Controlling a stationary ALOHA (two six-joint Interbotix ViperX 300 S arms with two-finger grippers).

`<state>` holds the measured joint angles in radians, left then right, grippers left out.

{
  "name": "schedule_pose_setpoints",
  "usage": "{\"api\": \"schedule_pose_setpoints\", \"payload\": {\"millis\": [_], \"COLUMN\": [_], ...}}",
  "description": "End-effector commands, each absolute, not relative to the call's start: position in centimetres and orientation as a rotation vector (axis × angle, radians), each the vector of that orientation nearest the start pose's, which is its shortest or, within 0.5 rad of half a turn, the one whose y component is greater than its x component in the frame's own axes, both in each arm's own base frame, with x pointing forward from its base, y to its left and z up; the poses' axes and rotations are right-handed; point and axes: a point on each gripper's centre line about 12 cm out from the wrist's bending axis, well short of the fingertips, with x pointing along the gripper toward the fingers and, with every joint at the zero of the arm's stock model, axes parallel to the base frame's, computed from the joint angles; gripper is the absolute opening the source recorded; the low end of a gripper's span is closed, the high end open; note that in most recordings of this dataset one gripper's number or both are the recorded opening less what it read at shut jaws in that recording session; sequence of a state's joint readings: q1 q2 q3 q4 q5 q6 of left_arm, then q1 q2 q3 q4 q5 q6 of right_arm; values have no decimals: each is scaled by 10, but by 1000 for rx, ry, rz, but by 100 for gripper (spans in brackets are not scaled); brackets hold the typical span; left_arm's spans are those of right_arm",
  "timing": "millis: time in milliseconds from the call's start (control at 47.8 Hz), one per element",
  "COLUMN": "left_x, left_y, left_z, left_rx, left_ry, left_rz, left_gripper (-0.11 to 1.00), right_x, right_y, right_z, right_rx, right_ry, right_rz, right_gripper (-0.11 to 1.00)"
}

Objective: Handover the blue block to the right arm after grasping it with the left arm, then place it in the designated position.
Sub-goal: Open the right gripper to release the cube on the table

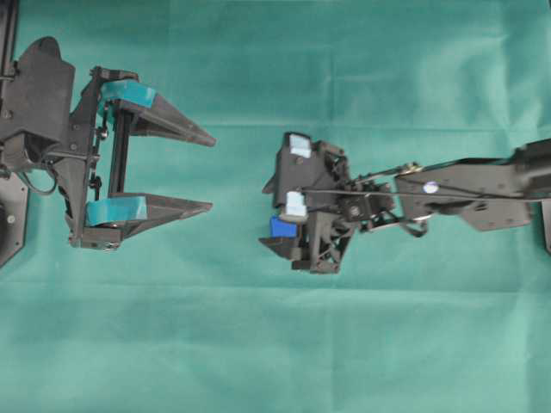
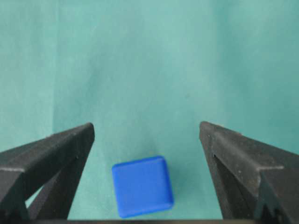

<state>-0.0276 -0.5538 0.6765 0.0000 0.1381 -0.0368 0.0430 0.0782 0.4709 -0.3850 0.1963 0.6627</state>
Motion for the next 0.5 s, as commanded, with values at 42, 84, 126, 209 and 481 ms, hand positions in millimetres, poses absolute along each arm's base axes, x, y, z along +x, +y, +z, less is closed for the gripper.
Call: {"api": "schedule_pose_setpoints", "payload": {"millis": [42,84,126,209,481], "left_x": [305,305,305,305,305], "left_y": [-8,-8,-8,-8,-8], "left_z": [356,355,356,356,356], "left_rx": [-31,-32,-31,-31,-32], "left_ry": [234,235,234,234,234], "left_rz": [-22,-22,-22,-22,-22], "left_gripper": [100,100,100,100,100], "right_x": [418,414,411,406,398], "right_y": [9,9,8,6,6], "right_z": [234,242,250,261,270], "right_rx": [216,211,207,202,199], "right_ry": [646,637,625,610,592], "right_rz": [-137,-140,-143,-148,-148], "right_gripper": [94,94,94,94,94]}}
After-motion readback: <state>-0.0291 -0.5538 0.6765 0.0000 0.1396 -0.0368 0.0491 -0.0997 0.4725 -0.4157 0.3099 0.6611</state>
